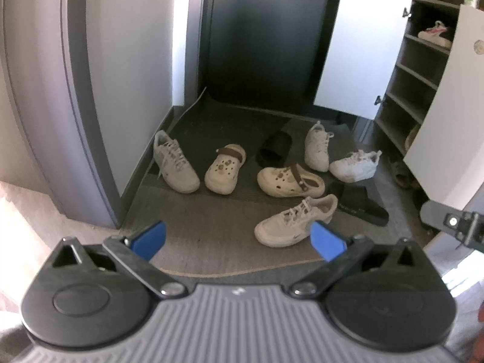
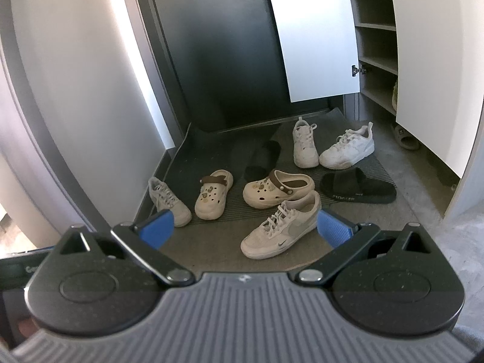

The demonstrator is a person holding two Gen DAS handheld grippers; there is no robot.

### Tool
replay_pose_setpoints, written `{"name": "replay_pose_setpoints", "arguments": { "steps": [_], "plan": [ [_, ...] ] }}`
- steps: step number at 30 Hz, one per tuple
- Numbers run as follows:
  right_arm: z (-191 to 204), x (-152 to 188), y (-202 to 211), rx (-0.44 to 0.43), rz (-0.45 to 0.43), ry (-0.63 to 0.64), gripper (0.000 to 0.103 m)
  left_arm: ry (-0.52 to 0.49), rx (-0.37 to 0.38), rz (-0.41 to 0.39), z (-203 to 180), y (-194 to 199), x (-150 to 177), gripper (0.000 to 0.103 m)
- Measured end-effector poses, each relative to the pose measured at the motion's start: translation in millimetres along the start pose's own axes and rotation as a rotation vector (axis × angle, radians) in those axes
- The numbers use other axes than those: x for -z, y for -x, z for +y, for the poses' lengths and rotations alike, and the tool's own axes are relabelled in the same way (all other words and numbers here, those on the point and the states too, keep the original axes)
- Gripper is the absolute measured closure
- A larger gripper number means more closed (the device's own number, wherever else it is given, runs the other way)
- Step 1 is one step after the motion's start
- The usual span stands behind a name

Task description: Organize scattered shoes

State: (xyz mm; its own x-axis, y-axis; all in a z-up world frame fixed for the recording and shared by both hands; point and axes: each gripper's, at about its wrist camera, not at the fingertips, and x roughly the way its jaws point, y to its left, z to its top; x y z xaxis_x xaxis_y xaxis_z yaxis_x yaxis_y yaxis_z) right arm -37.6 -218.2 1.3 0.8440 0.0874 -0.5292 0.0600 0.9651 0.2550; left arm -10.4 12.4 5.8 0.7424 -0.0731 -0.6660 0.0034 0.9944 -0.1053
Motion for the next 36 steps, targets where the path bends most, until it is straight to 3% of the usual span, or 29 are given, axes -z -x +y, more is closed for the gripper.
{"name": "replay_pose_setpoints", "arguments": {
  "steps": [6, 11, 13, 14, 17, 20, 23, 25, 27, 30, 36],
  "plan": [
    [-4, 1, 9, 0.0, -0.06, -0.015, 0.0, -0.009, 0.052, -0.032, 6, 5, 1, 0.0],
    [-12, 3, 42, -0.042, -0.289, -0.053, 0.0, -0.055, 0.131, -0.104, 7, 19, 9, 0.0],
    [-14, 2, 56, -0.045, -0.371, -0.064, 0.0, -0.073, 0.247, -0.171, 6, 31, 17, 0.0],
    [-16, 0, 61, -0.05, -0.379, -0.074, 0.0, -0.081, 0.261, -0.178, 5, 32, 18, 0.0],
    [-16, -13, 90, -0.091, -0.409, -0.122, 0.0, -0.22, 0.285, -0.18, -4, 36, 22, 0.0],
    [-17, -21, 107, -0.113, -0.421, -0.123, 0.0, -0.327, 0.309, -0.115, -14, 29, 22, 0.0],
    [-25, -21, 113, -0.146, -0.459, -0.145, 0.0, -0.398, 0.28, 0.053, -31, -1, 14, 0.0],
    [-34, -20, 110, -0.17, -0.459, -0.212, 0.0, -0.427, 0.251, 0.109, -40, -13, 11, 0.0],
    [-41, -22, 103, -0.187, -0.438, -0.295, 0.0, -0.538, 0.24, 0.166, -57, -39, 5, 0.0],
    [-53, -27, 86, -0.196, -0.376, -0.436, 0.0, -0.726, 0.223, 0.118, -80, -82, 6, 0.0],
    [-59, -25, 46, -0.179, -0.209, -0.598, 0.0, -0.876, 0.255, 0.049, -120, -221, 12, 0.0]
  ]
}}
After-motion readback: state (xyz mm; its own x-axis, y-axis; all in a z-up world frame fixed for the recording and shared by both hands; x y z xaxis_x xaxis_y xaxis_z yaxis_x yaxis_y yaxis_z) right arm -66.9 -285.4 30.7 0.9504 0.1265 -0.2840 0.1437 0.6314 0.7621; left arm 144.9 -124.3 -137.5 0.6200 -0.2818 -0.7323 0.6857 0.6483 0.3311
